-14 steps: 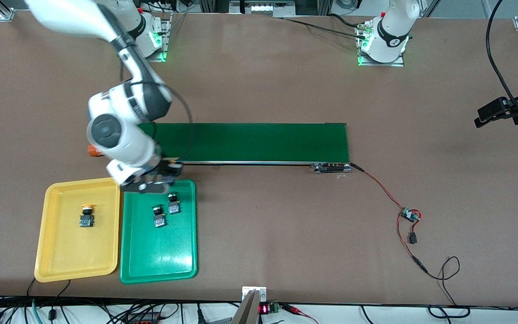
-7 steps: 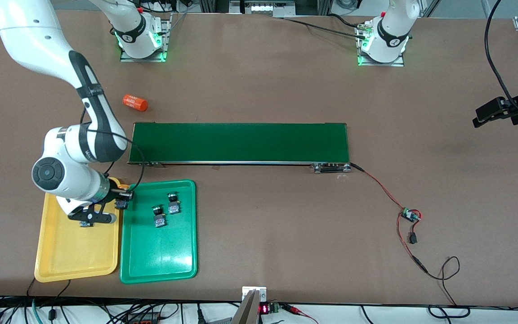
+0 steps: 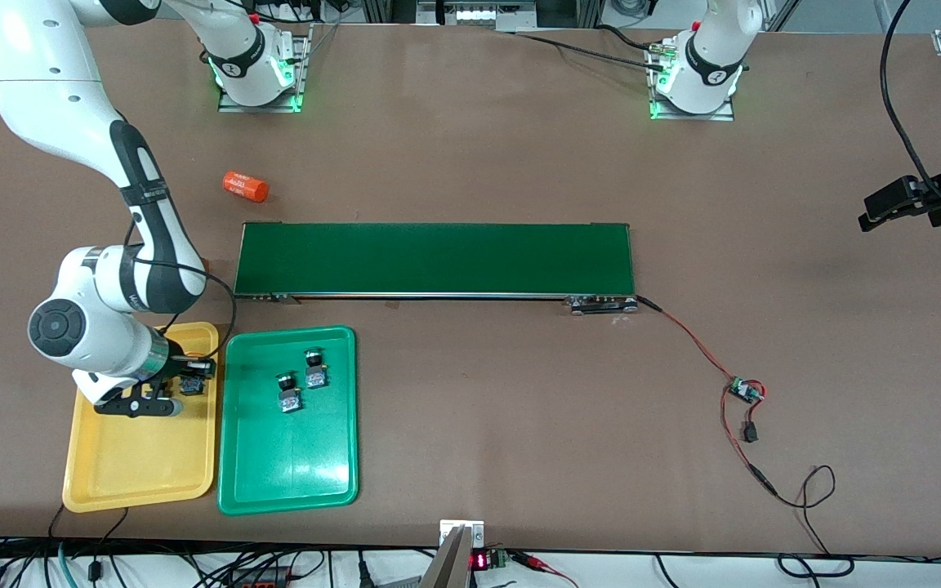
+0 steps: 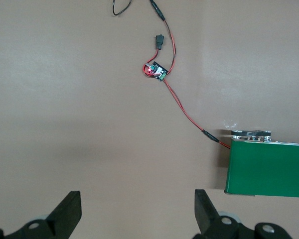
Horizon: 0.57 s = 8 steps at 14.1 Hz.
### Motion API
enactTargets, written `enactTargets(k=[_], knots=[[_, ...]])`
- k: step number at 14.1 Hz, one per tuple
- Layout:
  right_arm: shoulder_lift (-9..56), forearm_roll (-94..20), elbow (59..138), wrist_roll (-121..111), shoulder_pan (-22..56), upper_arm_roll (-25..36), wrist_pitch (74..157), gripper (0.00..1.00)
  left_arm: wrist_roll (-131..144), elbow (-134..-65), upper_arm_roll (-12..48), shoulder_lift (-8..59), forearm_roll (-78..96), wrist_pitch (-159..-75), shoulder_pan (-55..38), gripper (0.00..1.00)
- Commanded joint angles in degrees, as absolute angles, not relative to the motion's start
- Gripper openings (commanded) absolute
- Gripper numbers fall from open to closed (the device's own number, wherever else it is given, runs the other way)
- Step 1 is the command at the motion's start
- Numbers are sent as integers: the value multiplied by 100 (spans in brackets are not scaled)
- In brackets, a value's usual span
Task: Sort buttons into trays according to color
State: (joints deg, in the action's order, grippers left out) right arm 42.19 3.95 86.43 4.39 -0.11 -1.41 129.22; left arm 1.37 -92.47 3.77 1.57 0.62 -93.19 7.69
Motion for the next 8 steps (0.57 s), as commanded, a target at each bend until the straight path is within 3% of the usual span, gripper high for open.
enactTargets(k=[1,8], knots=[[4342,466,8499,317,-79,-193,13008,19,123,-9290,413,88,-53,-9325,782,100],[4412,457,8499,-114,-281,-193,13139,22,123,-9281,413,88,-53,-9325,782,100]])
